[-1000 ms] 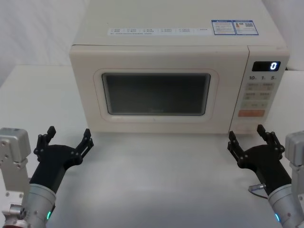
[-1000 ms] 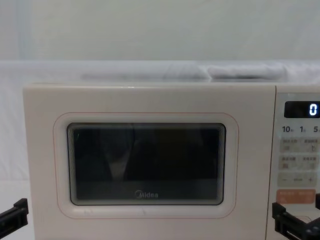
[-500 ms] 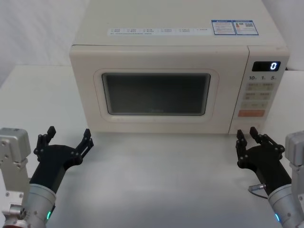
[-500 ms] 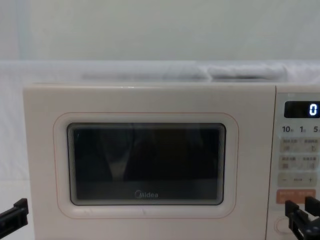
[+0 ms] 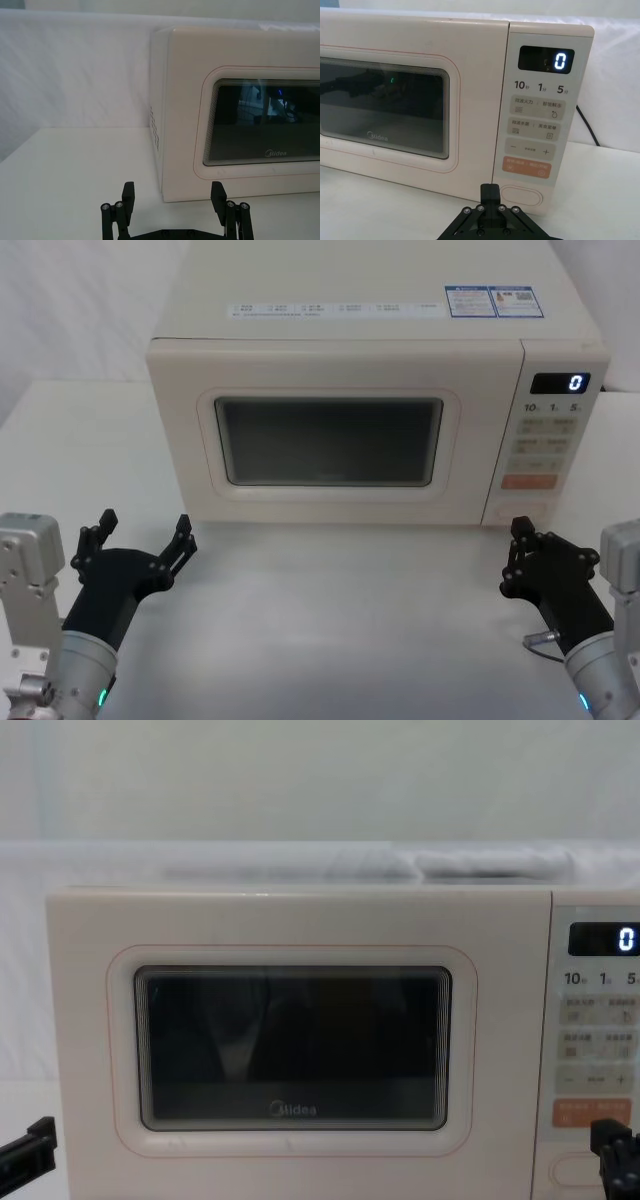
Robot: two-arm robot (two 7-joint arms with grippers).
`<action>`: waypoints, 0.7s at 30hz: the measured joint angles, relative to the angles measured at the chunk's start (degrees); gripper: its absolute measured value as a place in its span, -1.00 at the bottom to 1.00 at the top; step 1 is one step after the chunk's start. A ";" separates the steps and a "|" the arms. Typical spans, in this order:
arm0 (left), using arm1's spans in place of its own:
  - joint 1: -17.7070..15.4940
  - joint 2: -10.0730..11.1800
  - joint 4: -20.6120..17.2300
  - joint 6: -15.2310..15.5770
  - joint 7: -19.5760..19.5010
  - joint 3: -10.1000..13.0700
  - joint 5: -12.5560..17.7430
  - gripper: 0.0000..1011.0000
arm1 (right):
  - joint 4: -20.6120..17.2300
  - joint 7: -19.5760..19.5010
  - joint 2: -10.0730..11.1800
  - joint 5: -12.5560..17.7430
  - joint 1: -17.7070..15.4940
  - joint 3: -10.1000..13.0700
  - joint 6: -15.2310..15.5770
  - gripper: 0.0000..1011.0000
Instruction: Press the button to open the microwave door with one hand; close the microwave door with the other hand.
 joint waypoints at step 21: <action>0.00 0.00 0.00 0.00 0.00 0.00 0.00 0.98 | 0.28 5.36 -0.68 1.32 1.58 2.74 3.91 -1.00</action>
